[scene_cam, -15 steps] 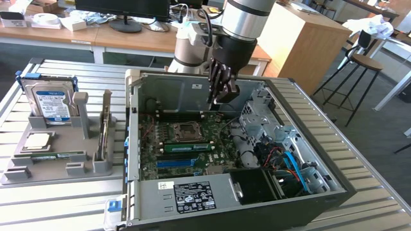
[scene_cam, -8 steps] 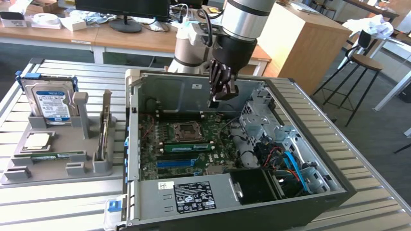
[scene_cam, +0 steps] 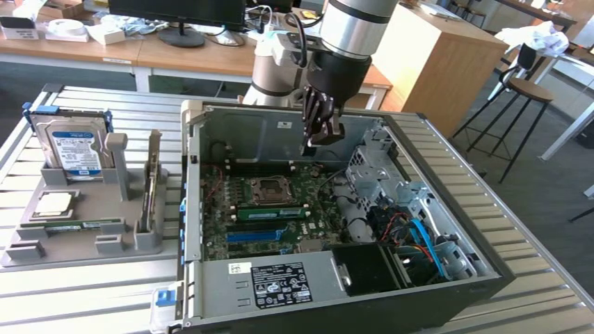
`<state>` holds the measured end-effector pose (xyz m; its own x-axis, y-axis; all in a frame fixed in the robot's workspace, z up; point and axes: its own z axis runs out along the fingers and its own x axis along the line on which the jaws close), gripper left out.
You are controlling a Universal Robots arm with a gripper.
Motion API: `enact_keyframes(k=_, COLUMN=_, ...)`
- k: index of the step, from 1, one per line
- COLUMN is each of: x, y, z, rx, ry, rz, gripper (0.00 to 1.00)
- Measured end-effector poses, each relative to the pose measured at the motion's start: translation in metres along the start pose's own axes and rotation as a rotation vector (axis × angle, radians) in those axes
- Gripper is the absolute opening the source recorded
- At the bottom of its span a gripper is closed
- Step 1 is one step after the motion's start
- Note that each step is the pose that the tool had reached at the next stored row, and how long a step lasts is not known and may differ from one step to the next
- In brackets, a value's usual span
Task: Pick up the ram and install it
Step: 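Press down the ram until it locks into place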
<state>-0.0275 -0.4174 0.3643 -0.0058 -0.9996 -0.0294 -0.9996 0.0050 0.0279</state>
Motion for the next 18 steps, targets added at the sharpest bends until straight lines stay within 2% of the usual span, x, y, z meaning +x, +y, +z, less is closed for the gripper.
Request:
enact_keyframes(k=8, x=0.000, y=-0.0014, z=-0.0001, rx=0.0000, ry=0.0000, rz=0.000, gripper=0.10)
enact_keyframes(k=18, x=0.000, y=-0.0170, z=-0.0005, rx=0.0000, ry=-0.0053, rz=0.000, gripper=0.10)
